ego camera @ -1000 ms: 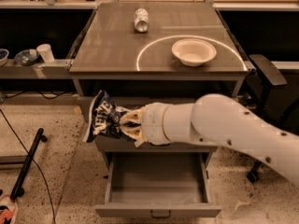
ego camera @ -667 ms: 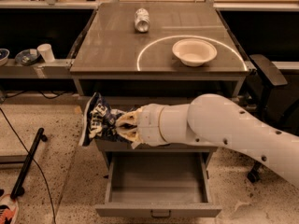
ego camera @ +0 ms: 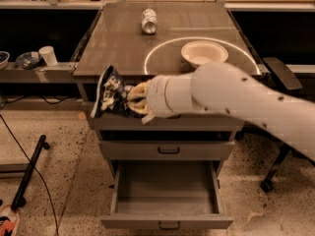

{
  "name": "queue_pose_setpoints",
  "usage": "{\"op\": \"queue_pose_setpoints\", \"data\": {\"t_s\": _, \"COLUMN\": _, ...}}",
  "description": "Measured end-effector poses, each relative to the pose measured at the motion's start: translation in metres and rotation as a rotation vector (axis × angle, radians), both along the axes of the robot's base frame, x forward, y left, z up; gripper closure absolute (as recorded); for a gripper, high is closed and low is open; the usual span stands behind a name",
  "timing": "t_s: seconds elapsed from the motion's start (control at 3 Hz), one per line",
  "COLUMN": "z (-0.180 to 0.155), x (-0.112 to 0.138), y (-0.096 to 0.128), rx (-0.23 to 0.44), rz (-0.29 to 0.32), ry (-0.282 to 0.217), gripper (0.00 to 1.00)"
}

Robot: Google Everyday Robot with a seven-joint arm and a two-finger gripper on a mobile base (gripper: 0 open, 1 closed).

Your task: Pick blue chip bag from bottom drawer and place on counter

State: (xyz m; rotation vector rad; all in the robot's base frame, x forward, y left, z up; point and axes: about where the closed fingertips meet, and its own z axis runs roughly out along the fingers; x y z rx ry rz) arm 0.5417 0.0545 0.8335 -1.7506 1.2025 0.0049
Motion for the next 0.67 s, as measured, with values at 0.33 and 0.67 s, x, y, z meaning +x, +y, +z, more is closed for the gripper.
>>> {"op": "queue_pose_setpoints", "data": {"t_s": 0.33, "z": 0.005, "x": 0.068, "y": -0.017, "rx": -0.061, "rz": -0.031, "ry": 0.057, "gripper": 1.00}}
{"op": "queue_pose_setpoints", "data": {"t_s": 0.67, "z": -0.001, "x": 0.117, "y": -0.003, "rx": -0.086, "rz": 0.061, "ry": 0.173, "gripper": 1.00}}
